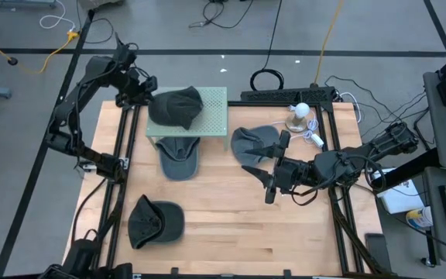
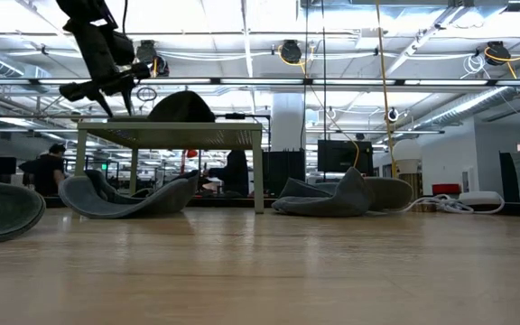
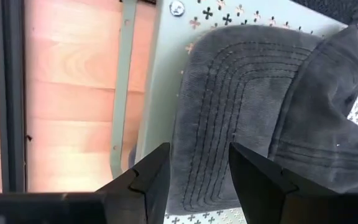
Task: Pick & Place hat
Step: Put the black cap on the shelf
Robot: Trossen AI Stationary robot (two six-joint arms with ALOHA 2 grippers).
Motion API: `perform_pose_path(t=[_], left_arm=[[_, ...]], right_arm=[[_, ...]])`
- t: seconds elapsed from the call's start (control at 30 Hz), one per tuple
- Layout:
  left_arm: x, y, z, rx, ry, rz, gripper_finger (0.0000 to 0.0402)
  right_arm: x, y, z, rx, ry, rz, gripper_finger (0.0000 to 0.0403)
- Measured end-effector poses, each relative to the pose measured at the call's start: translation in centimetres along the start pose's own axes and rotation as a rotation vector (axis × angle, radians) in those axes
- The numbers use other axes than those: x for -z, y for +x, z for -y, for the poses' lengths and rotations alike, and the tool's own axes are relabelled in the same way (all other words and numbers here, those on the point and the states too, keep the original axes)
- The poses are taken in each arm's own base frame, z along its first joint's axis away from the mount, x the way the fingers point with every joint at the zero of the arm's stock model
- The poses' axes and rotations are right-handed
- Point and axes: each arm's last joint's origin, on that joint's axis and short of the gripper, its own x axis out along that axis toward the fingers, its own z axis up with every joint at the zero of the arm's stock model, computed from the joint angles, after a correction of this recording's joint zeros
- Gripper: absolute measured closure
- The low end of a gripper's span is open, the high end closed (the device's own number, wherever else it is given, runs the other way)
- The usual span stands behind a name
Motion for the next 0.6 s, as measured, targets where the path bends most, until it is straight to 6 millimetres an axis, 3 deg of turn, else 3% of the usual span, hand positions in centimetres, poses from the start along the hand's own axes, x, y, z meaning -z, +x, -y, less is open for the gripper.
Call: perform_pose_path(t=[0.37, 0.6], left_arm=[[2.3, -3.2, 1.2, 0.061, -0.015, 0.229, 0.0236], [3.9, -2.8, 3.5, 0.083, 0.032, 0.274, 0.0236]], right_arm=[[0.0, 0.0, 0.0, 0.0, 0.0, 0.0, 0.022], [0.1, 0.1, 0.1, 0.005, -0.005, -0.003, 0.022]])
